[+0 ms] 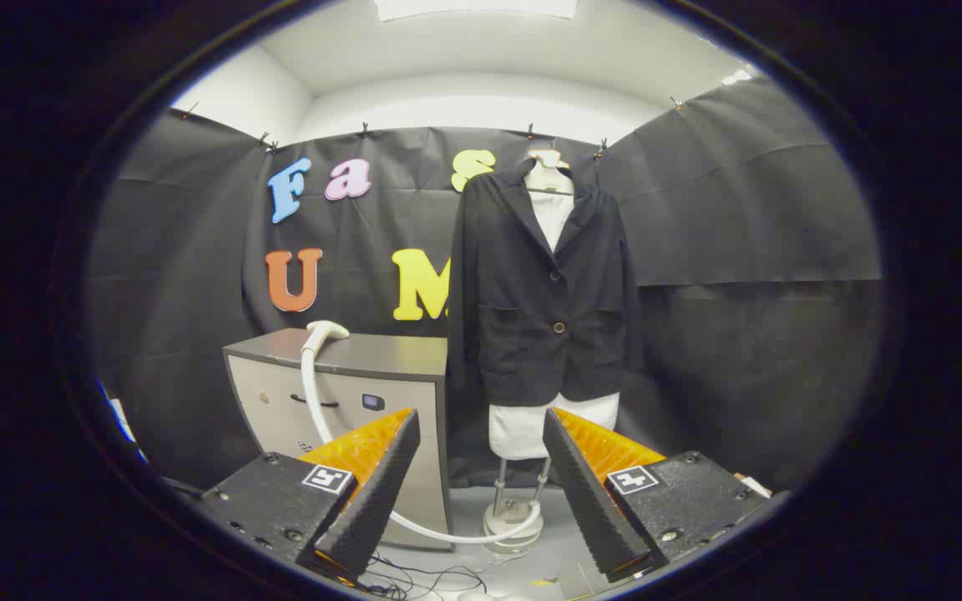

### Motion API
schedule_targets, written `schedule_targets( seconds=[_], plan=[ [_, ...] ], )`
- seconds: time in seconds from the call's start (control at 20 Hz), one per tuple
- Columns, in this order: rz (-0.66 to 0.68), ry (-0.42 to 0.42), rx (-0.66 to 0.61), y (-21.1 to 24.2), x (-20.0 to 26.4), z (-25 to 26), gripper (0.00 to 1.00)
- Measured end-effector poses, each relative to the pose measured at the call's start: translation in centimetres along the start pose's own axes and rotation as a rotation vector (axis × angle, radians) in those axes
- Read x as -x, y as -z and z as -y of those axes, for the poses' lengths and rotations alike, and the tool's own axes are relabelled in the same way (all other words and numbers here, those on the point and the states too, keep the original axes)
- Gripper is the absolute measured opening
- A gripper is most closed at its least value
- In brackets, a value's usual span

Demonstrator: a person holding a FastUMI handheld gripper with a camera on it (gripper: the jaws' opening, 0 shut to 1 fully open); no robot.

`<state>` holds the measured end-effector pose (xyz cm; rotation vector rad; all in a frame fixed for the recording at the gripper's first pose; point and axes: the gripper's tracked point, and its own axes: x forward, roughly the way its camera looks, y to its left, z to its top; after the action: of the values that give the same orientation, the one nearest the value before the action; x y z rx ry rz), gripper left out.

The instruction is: Iron the clothes twice with a garment steamer, once on the left side and once on the right side.

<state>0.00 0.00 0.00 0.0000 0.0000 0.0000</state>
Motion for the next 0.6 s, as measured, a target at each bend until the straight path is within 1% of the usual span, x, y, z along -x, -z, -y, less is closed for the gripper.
schedule_targets(
  seconds=[0.4,0.6],
  plan=[
    [-0.018,-0.026,-0.003,0.3,0.4,-1.0,0.96],
    [-0.017,-0.034,0.011,-0.3,-0.4,-2.1,0.96]
  ],
)
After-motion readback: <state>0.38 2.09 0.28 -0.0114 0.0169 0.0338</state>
